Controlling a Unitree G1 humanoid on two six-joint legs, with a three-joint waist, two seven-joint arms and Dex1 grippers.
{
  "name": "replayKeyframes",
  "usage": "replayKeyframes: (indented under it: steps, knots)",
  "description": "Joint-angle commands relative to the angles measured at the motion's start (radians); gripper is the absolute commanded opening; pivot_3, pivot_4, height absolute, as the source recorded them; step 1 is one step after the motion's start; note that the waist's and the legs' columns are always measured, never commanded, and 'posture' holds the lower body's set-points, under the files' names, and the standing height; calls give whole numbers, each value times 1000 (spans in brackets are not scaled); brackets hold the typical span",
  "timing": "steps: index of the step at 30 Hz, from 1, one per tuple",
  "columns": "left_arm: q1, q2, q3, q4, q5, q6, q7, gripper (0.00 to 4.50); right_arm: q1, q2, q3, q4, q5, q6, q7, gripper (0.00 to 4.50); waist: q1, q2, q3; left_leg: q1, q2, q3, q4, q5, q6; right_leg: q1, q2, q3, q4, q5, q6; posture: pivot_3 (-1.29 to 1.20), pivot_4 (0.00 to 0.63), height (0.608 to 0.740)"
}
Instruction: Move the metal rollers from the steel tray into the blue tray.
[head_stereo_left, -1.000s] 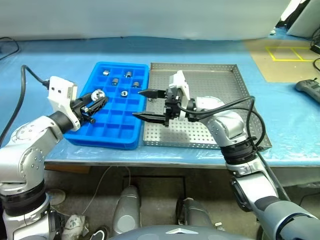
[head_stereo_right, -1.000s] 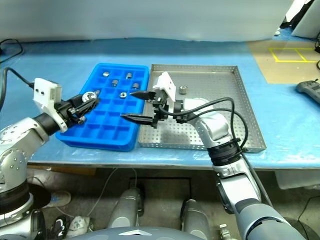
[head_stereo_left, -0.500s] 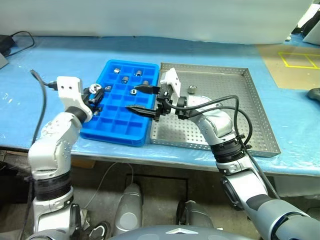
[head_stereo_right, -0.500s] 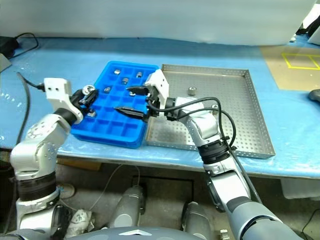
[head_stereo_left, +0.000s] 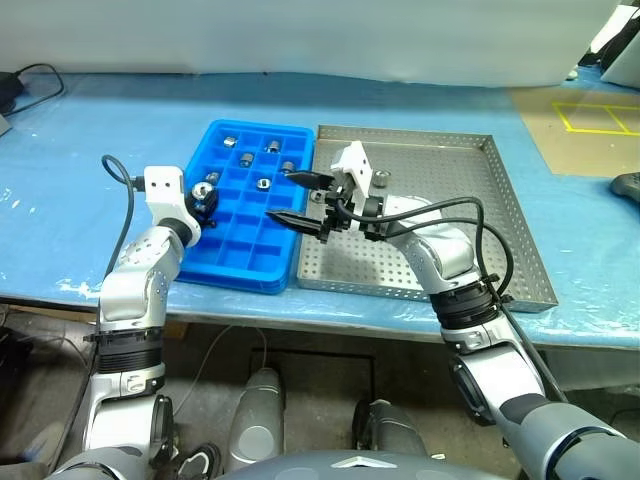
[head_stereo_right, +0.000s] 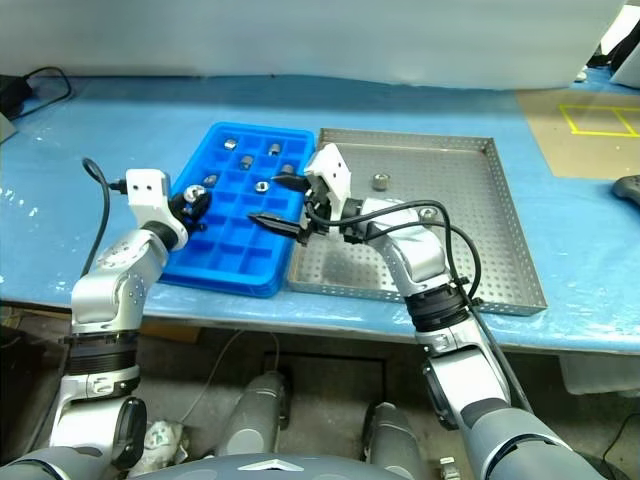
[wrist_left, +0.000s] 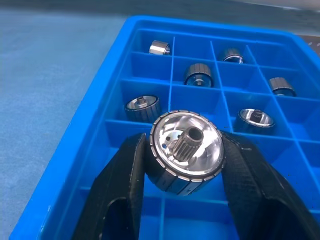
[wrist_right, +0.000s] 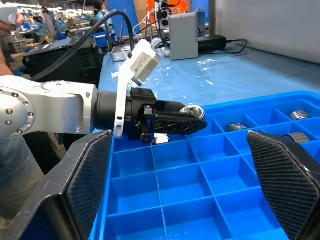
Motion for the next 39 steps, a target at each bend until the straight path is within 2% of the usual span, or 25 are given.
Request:
replayKeyframes:
  steps: [1,11,18,25,30,35,39]
  knots:
    - [-32,3,-21,15,8,-40,-19,1907,7,-1,-24,-19,0,-34,-6,4500,-1,0,0,0,0,0,0,0,0,0,0,0,0,0,0,204,150,740]
    - [-100,-5,-57,171,41,-115,-35,1907,26,-13,-39,-63,4,-14,-40,4500,-18,0,0,0,0,0,4,0,0,1,0,0,1,1,0,150,150,740]
    - [-128,6,-69,217,44,-115,-69,4140,28,-26,-54,-116,13,29,-74,4500,-22,0,0,0,1,0,4,0,0,1,0,0,2,1,-1,118,150,740]
    - [-233,14,-72,246,17,-156,-163,4140,35,-52,-87,-161,20,67,-103,4500,-31,0,0,0,1,0,6,0,0,2,0,0,2,1,-1,71,150,740]
    - [-315,23,-110,356,28,-231,-285,4140,48,-100,-128,-144,1,51,-126,4500,-47,0,0,1,0,1,7,0,0,3,-1,1,2,2,-1,7,150,740]
    - [-379,-14,-159,413,5,-249,-410,4140,87,-159,-182,-148,-11,40,-159,4500,-60,0,0,1,0,2,7,0,1,3,-1,2,2,2,-1,-63,150,740]
    - [-479,-64,-216,567,49,-325,-480,4140,136,-185,-201,-201,-7,58,-188,4500,-69,0,0,1,0,2,8,0,2,3,-1,1,3,3,-1,-115,150,740]
